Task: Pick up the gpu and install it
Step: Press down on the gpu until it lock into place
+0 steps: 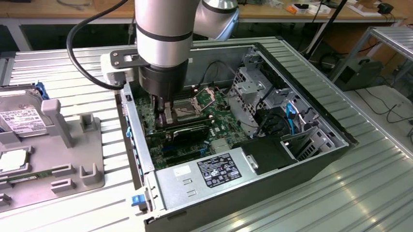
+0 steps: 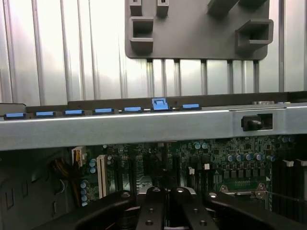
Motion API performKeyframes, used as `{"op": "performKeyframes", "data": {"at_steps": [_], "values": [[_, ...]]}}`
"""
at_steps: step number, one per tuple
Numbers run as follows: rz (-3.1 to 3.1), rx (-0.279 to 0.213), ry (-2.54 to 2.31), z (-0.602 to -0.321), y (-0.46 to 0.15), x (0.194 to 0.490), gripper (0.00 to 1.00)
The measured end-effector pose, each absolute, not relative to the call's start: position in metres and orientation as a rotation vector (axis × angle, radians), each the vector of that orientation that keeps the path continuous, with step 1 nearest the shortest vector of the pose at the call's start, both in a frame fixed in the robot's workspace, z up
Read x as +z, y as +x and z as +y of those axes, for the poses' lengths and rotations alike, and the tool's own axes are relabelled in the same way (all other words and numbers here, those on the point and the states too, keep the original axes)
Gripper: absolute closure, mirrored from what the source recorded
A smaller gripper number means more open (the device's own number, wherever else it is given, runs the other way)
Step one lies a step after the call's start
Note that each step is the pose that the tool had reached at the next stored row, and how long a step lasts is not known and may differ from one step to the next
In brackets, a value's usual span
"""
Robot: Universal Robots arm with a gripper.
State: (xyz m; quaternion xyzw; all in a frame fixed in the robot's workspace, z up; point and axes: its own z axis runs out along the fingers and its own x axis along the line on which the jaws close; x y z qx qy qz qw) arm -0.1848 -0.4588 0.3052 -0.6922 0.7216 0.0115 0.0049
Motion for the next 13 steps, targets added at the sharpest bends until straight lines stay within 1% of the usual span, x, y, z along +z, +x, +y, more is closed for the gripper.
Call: {"op": "performKeyframes", "data": {"at_steps": [8,13], "values": [[2.259,0.070,-2.163,-0.456,-0.194,0.305,0.90],[2.260,0.074,-2.163,-0.453,-0.203,0.305,0.90]]}}
